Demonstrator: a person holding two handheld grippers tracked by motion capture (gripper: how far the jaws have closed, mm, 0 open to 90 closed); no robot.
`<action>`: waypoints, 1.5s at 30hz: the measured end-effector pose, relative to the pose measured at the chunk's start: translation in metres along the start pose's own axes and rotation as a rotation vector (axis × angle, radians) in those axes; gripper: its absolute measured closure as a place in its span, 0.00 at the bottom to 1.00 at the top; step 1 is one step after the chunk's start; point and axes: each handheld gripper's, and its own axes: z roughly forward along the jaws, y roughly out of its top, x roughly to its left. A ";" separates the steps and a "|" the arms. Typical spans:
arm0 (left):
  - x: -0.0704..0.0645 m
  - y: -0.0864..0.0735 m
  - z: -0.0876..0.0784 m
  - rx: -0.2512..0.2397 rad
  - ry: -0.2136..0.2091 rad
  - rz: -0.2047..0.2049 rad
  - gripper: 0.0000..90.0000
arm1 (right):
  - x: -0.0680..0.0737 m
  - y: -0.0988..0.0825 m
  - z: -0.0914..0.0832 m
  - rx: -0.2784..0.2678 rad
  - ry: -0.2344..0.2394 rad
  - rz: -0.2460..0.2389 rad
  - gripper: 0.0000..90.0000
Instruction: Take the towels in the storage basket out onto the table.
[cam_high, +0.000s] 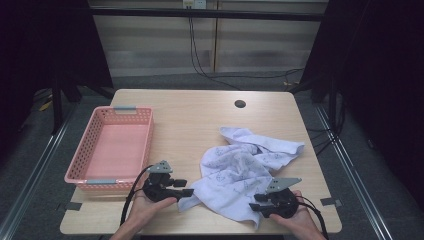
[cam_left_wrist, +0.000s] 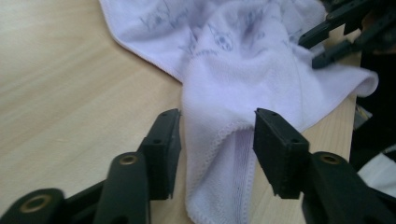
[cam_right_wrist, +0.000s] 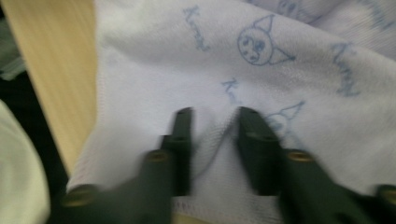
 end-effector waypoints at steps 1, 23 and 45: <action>0.000 0.000 0.002 0.017 0.013 0.002 0.74 | 0.000 0.000 0.000 0.010 0.017 0.004 0.91; -0.002 0.082 -0.070 -0.338 -0.006 0.067 0.98 | -0.050 0.088 -0.091 -0.445 0.010 0.109 0.97; -0.025 0.046 -0.075 -0.296 -0.035 0.114 0.98 | -0.033 0.060 -0.093 -0.475 0.069 0.130 0.97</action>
